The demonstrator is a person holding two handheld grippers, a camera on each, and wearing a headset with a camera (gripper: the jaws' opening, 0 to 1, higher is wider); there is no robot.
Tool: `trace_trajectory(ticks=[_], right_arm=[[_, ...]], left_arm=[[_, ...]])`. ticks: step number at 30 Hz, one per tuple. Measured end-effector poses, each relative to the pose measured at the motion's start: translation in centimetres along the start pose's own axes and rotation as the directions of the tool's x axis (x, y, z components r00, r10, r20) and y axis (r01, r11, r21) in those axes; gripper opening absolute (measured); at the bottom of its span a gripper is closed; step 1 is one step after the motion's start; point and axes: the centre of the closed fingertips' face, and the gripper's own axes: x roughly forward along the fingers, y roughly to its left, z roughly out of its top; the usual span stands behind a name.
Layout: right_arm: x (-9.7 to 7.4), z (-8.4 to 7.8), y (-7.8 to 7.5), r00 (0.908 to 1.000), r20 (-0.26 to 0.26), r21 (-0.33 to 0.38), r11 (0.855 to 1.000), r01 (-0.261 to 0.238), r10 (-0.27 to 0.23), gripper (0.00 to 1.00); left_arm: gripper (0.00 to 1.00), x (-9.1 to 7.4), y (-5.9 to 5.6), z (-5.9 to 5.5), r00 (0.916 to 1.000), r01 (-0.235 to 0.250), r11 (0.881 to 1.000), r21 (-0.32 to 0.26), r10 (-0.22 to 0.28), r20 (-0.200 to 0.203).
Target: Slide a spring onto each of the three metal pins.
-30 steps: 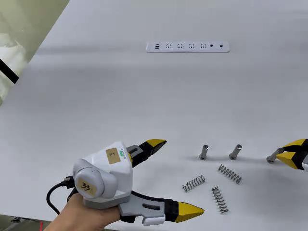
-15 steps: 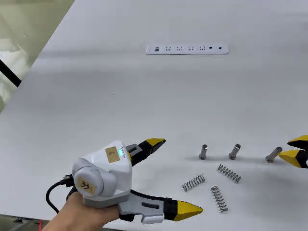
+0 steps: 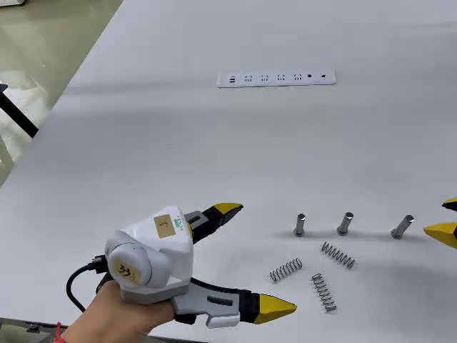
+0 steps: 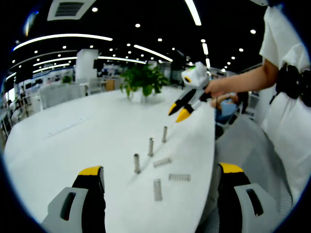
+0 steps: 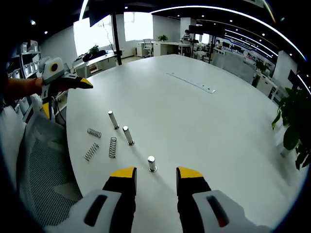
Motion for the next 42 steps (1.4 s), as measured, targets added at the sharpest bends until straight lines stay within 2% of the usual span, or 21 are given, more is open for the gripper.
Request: trace_trajectory(ticks=[6,13,24,29,32,36,39,40,42], right_arm=[[-1.6,-0.5,-0.3,0.9998,0.022,-0.013,1.000,0.001,-0.001,0.40],[-3.4,-1.4,-0.1,0.9982,0.055,-0.033,0.999,-0.023,0.025,0.50],[-5.3,-3.2,0.9,0.9928,0.095,-0.073,0.995,-0.066,0.073,0.70],[-6.0,-3.8,1.4,0.9862,0.127,-0.085,0.992,-0.097,0.107,0.79],[-6.3,-3.9,1.7,0.9823,0.141,-0.083,0.990,-0.112,0.123,0.82],[-6.6,-4.1,1.9,0.9765,0.166,-0.091,0.988,-0.124,0.138,0.85],[-6.7,-4.4,2.0,0.9746,0.169,-0.091,0.987,-0.133,0.147,0.86],[-6.7,-4.4,2.0,0.9732,0.174,-0.089,0.987,-0.136,0.150,0.87],[-6.7,-4.5,1.9,0.9713,0.183,-0.090,0.986,-0.137,0.152,0.87]], left_arm=[[0.96,0.1,0.0,0.1,0.9999,-0.007,1.000,0.012,0.007,-0.011],[0.96,0.2,0.0,0.0,0.9992,-0.014,1.000,0.025,0.015,-0.036],[0.93,0.2,0.2,-0.8,0.9944,-0.027,0.999,0.038,0.031,-0.101],[0.90,0.6,0.2,-1.1,0.9904,-0.031,0.998,0.048,0.037,-0.133],[0.86,0.9,0.2,-1.8,0.9821,-0.032,0.999,0.042,0.039,-0.184],[0.80,1.4,0.2,-2.6,0.9724,-0.031,0.998,0.055,0.043,-0.229],[0.73,1.6,0.2,-3.4,0.9589,-0.039,0.999,0.032,0.047,-0.280],[0.71,1.5,0.4,-4.0,0.9458,-0.057,0.998,0.016,0.059,-0.319],[0.67,2.0,0.4,-4.4,0.9390,-0.052,0.999,0.009,0.052,-0.340]])
